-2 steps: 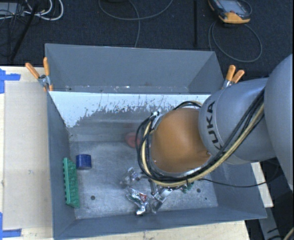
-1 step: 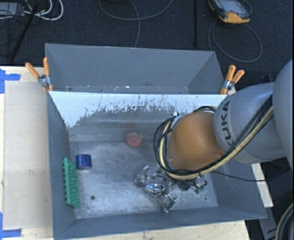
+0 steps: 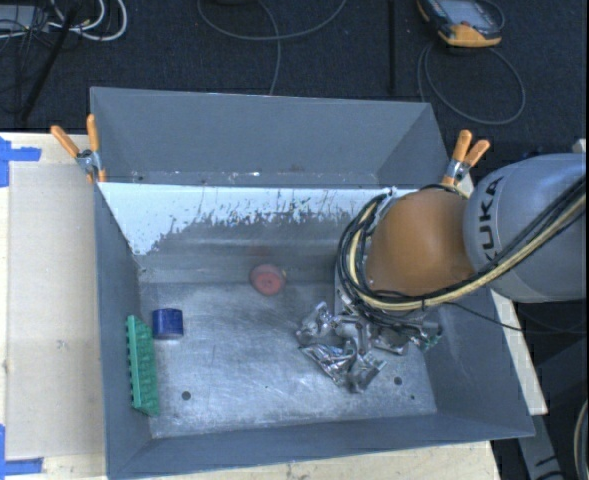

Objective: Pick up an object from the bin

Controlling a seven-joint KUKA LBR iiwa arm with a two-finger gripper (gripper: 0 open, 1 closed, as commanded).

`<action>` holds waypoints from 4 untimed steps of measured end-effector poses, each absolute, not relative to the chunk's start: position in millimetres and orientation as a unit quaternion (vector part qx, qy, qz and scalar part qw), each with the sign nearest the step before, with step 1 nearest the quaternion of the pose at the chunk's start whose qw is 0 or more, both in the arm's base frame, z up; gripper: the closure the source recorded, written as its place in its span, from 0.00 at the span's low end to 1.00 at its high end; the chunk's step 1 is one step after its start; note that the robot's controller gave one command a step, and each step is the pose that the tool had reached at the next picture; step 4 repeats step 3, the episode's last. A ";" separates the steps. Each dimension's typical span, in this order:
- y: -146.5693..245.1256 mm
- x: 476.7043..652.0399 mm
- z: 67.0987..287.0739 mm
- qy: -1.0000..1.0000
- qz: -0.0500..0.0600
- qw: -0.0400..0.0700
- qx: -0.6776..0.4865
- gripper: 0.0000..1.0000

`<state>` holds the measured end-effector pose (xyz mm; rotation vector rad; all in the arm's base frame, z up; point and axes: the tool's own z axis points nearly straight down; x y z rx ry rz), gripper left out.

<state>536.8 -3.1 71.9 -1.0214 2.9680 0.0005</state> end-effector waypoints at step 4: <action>1.4 534.3 178.2 0.946 -0.001 0.003 -0.324 1.00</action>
Offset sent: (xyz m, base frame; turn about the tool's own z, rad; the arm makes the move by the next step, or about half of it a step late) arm 0.0000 0.0000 0.0000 0.0000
